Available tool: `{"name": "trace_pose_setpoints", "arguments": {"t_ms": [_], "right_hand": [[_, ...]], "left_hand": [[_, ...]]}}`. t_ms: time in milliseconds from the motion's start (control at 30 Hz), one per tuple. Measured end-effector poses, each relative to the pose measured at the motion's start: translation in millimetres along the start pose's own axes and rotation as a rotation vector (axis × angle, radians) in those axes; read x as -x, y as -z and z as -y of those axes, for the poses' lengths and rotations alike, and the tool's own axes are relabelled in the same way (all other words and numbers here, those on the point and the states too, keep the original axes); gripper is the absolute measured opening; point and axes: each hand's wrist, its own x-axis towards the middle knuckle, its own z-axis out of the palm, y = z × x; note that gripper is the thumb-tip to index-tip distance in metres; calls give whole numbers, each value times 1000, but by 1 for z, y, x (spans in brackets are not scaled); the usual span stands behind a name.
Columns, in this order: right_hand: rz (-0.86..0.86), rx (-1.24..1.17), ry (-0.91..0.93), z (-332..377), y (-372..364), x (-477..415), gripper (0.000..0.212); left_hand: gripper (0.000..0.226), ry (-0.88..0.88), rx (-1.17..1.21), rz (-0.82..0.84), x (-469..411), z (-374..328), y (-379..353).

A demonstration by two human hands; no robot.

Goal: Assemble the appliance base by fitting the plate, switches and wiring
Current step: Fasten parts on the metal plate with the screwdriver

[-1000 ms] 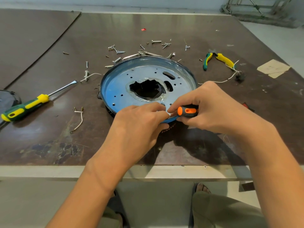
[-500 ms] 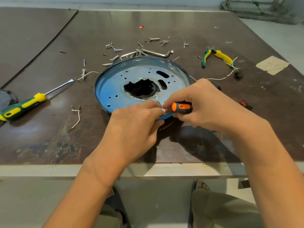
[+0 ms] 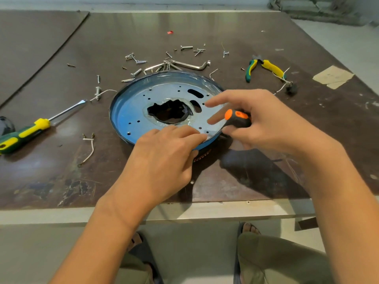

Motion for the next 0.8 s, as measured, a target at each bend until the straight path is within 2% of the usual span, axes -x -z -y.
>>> {"name": "trace_pose_setpoints", "arguments": {"t_ms": [133, 367, 467, 567, 667, 800], "right_hand": [[-145, -99, -58, -3, 4, 3, 28], [-337, -142, -345, -16, -5, -10, 18], [-276, -6, -517, -26, -10, -12, 18], [-102, -231, -647, -32, -17, -8, 21], [-108, -545, -660, -32, -28, -8, 17], [-121, -749, -652, -33, -32, -9, 18]], "left_hand": [[38, 1, -10, -2, -3, 0, 0], [27, 32, -19, -61, -5, -10, -5], [24, 60, 0, -108, -5, -11, -3], [23, 68, 28, -137, -5, -11, 0], [25, 69, 36, -137, -4, -10, 1], [24, 75, 39, -142, -3, -7, 2]]}}
